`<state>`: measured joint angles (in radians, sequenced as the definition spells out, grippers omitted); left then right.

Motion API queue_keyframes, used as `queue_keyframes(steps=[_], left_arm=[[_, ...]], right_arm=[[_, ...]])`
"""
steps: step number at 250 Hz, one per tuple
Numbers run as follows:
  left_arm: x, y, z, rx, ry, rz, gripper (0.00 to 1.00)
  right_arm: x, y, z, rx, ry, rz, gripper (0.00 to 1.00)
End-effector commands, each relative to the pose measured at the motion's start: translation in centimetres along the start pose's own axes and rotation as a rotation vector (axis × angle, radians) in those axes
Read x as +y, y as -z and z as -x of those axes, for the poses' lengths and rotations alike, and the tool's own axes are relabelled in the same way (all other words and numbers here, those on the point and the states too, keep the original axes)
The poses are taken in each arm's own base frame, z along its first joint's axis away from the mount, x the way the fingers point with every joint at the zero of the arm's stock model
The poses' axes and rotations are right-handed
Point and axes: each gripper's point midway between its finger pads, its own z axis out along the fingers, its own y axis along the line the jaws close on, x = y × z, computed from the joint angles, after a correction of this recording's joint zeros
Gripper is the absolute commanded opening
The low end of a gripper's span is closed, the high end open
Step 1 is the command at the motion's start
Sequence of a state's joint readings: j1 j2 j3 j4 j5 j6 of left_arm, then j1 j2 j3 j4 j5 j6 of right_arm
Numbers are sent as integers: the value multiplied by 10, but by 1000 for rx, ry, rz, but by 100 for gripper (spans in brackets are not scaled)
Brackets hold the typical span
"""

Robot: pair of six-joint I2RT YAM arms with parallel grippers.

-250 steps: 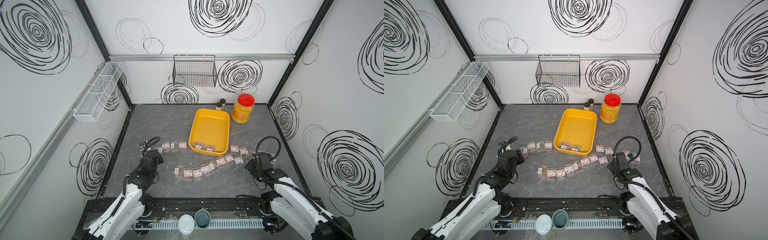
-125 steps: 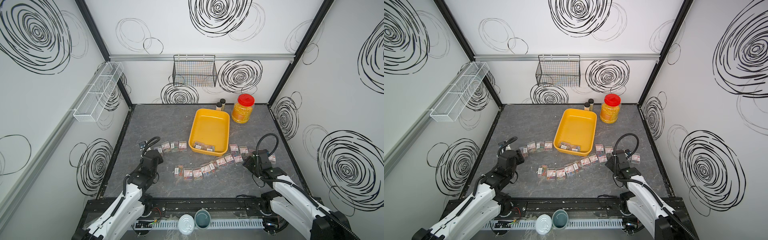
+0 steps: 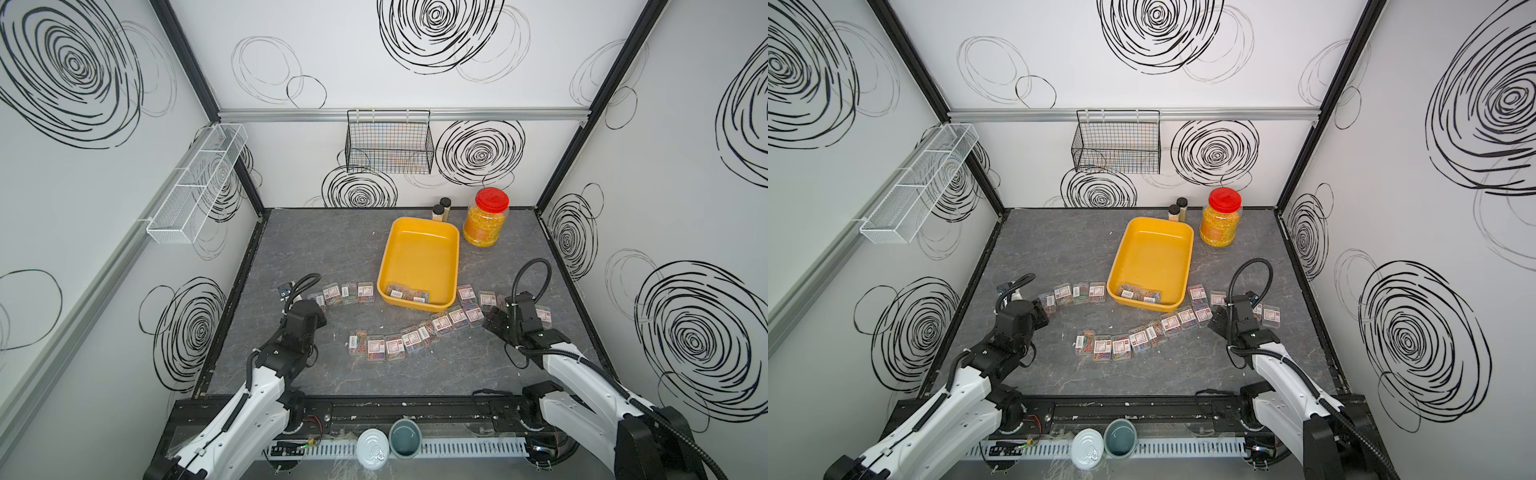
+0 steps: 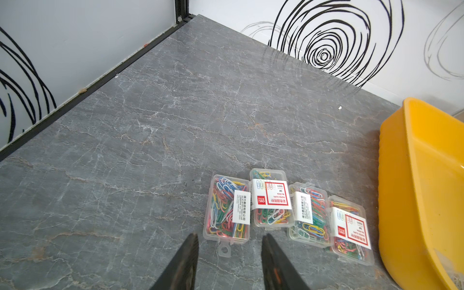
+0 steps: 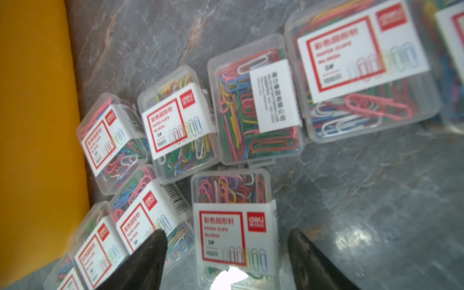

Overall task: Take the paper clips out of the storage box
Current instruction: Move the boxed paper clips to the center of the board, then pick up the boxed paper clips from the storage box.

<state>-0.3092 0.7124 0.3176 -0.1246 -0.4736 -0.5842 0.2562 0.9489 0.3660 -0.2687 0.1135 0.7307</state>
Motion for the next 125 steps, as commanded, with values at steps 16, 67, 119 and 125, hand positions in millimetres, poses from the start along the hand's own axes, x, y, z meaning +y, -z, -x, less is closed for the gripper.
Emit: queue_keyframes(steps=[16,67,119,125], left_arm=[[0,0,3,-19,16,2,46],[-7,-1,1,-9,8,-29,46],[-16,0,-3,7,-26,-53,43],[-18,2,-4,5,-31,-58,43]], right_arm=[[29,35,49,-102,53,30,80],[119,66,85,-189,228,104,78],[216,67,53,-146,412,158,79],[224,66,47,-144,430,170,81]])
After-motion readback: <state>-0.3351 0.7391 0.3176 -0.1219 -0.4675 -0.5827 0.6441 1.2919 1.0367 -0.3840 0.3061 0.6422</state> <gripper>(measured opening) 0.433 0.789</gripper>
